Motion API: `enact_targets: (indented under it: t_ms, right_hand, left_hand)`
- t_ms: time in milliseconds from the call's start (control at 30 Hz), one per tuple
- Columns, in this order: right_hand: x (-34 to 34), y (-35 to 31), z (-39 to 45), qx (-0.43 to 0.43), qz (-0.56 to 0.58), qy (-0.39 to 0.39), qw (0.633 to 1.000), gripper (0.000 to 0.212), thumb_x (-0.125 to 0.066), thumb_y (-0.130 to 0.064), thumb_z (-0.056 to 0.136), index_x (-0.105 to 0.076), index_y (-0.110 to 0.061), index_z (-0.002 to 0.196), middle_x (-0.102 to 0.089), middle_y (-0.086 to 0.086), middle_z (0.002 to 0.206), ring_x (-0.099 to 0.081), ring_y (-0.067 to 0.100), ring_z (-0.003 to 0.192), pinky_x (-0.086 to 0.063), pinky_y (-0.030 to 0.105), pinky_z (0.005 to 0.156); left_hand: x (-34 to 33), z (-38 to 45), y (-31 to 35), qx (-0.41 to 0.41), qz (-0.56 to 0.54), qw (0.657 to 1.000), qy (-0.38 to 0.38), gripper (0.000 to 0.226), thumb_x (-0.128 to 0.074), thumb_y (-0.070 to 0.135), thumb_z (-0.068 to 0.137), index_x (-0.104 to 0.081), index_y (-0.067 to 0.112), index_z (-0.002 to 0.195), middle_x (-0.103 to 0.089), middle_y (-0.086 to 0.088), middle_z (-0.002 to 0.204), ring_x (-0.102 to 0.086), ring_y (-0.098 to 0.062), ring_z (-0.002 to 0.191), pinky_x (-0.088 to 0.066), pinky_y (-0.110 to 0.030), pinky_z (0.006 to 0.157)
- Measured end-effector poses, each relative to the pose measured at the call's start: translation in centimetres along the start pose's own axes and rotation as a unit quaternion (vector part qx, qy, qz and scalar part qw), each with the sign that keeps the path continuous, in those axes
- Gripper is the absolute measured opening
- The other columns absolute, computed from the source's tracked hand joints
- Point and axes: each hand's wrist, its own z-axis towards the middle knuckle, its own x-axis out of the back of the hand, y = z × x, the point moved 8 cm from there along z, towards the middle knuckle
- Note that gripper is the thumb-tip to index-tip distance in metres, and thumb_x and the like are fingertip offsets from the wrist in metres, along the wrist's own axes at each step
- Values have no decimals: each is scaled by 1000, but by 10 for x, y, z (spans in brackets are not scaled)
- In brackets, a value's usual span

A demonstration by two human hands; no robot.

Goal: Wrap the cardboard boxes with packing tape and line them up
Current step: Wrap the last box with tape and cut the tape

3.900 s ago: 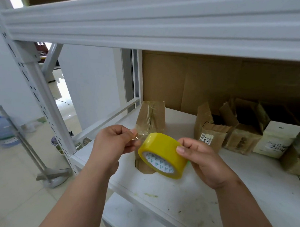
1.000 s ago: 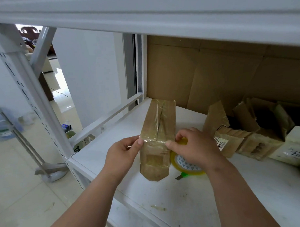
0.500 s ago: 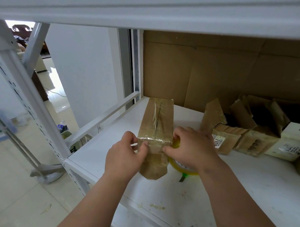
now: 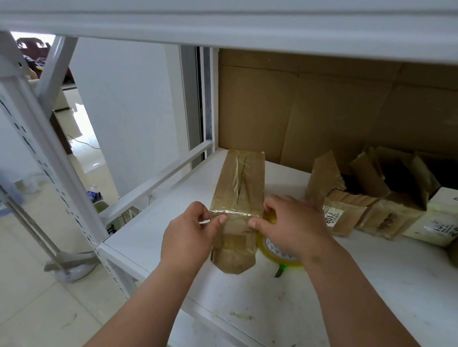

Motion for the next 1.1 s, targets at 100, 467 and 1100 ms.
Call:
enact_targets:
  t_ms: [100, 467, 1100]
  right_hand:
    - [2, -1, -1, 14, 13, -33, 999, 29, -49, -59, 93, -49, -35, 107, -50, -9, 107, -44, 20, 109, -38, 43, 101]
    - [2, -4, -2, -3, 10, 56, 998, 22, -53, -55, 91, -52, -33, 93, -52, -10, 91, -53, 19, 96, -48, 38, 86]
    - [2, -4, -6, -7, 30, 83, 996, 25, -51, -56, 92, -54, -33, 84, -53, -8, 88, -51, 18, 93, -46, 38, 86]
  left_hand:
    - [-1, -4, 3, -15, 16, 1000, 2, 29, -63, 47, 91, -53, 20, 88, -63, 10, 73, -61, -19, 78, -46, -32, 66]
    - [-2, -8, 14, -78, 66, 995, -6, 20, -38, 31, 104, -49, 17, 95, -59, 1, 71, -56, -20, 69, -45, -36, 63]
    - [0, -3, 18, -39, 79, 996, -16, 33, -45, 47, 100, -47, 18, 84, -57, 4, 72, -52, -13, 70, -40, -32, 60]
